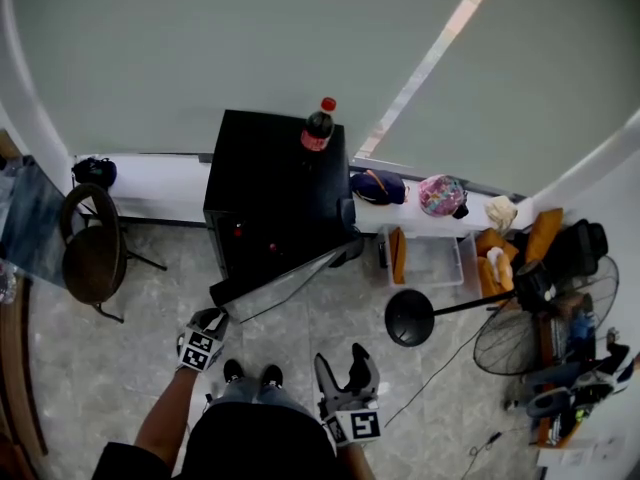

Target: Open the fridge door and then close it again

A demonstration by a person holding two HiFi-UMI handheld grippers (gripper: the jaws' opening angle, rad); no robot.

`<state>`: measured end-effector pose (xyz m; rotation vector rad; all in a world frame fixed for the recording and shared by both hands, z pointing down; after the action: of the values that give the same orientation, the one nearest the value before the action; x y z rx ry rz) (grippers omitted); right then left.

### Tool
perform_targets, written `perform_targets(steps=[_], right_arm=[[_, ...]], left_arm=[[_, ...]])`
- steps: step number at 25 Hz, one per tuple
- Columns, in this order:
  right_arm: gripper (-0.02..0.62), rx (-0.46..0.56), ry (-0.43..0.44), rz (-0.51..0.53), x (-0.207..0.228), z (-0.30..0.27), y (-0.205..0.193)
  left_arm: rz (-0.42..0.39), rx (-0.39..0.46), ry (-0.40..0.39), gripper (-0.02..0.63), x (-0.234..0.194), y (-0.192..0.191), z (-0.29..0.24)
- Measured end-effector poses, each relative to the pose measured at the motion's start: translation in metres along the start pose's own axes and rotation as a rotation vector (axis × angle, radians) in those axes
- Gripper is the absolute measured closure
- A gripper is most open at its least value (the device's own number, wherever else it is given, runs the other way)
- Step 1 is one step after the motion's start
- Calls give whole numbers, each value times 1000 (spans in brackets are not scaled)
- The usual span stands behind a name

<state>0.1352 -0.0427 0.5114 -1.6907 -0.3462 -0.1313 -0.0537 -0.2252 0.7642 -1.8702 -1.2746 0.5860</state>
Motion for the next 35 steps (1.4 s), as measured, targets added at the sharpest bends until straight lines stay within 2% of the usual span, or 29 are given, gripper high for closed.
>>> perform_targets(steps=[5, 9, 14, 18, 26, 35], right_arm=[[286, 23, -4, 25, -10, 3, -7], [311, -8, -34, 1, -16, 8, -16], [334, -18, -15, 15, -18, 11, -15], [358, 21, 11, 37, -13, 11, -6], [395, 15, 98, 43, 9, 14, 4], [475, 31, 160, 7, 55, 28, 21]], left_arm=[[-5, -1, -5, 552, 13, -3, 5], [-14, 3, -4, 555, 21, -2, 8], [-2, 2, 15, 557, 34, -2, 10], [15, -3, 37, 557, 44, -3, 11], [57, -23, 108, 557, 63, -5, 13], [118, -32, 205, 555, 91, -5, 14]])
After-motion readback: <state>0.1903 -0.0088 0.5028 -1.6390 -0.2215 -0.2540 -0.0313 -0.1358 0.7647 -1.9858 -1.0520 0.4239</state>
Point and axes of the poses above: the fingertips, and each gripper's own axes: z backward along the fingers, x to its right, y out of its top, the point moved 2 cm from there along z, backward along the fingers, and after that the axes turned 11 degrees about -z, right-handed, at the moved point
